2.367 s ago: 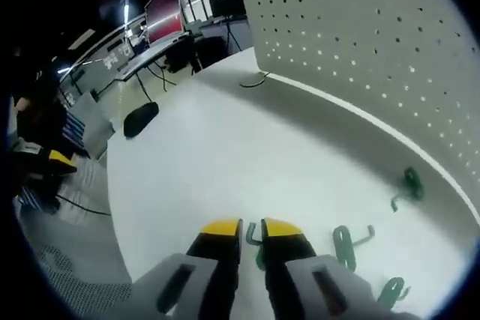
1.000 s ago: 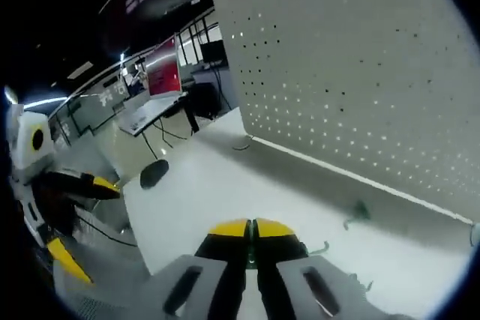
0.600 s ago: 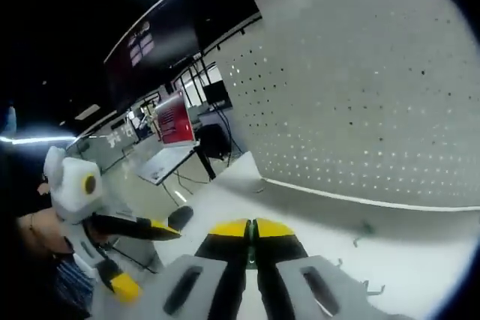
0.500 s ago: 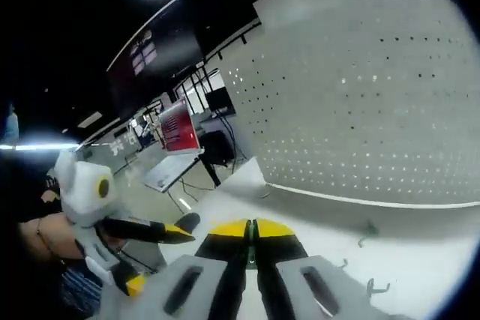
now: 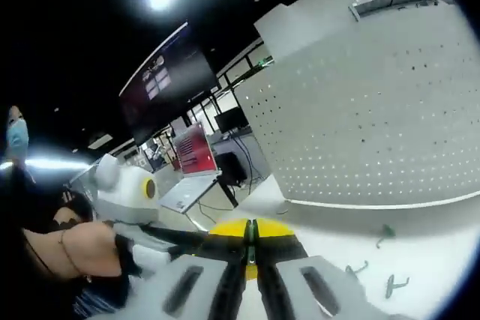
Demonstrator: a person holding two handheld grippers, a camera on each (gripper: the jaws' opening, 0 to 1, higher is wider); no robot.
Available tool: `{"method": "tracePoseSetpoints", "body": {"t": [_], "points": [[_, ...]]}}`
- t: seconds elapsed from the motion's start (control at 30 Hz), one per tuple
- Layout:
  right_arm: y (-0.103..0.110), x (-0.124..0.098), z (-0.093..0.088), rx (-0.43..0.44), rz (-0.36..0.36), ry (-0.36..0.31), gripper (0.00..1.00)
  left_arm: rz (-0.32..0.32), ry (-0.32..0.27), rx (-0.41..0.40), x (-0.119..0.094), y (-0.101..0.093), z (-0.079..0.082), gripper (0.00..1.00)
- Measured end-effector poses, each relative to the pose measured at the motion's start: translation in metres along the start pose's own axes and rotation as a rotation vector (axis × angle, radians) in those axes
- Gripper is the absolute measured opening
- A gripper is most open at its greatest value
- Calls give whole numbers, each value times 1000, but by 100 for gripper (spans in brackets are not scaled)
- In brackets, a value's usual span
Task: Insert the hook assembly into the mounting plate slot until the hook locks in place.
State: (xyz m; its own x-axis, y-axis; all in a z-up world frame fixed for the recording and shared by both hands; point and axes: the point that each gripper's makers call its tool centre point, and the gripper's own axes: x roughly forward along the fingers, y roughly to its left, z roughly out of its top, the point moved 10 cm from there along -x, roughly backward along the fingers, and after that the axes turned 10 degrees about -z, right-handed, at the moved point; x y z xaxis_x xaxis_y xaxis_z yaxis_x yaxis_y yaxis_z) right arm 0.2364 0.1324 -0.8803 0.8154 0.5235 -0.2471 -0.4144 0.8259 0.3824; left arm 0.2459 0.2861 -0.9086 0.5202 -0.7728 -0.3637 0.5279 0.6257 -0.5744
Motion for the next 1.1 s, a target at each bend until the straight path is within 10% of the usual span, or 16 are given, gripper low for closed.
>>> {"method": "tracePoseSetpoints", "body": {"t": [0.53,1.1], "points": [[14,-4,2,-15,16,-56,0,-124,-32,-92,2,-16,4,18],[19,-15,4,-85,15,-103,0,-177,-29,-86,2,-30,6,3]]}}
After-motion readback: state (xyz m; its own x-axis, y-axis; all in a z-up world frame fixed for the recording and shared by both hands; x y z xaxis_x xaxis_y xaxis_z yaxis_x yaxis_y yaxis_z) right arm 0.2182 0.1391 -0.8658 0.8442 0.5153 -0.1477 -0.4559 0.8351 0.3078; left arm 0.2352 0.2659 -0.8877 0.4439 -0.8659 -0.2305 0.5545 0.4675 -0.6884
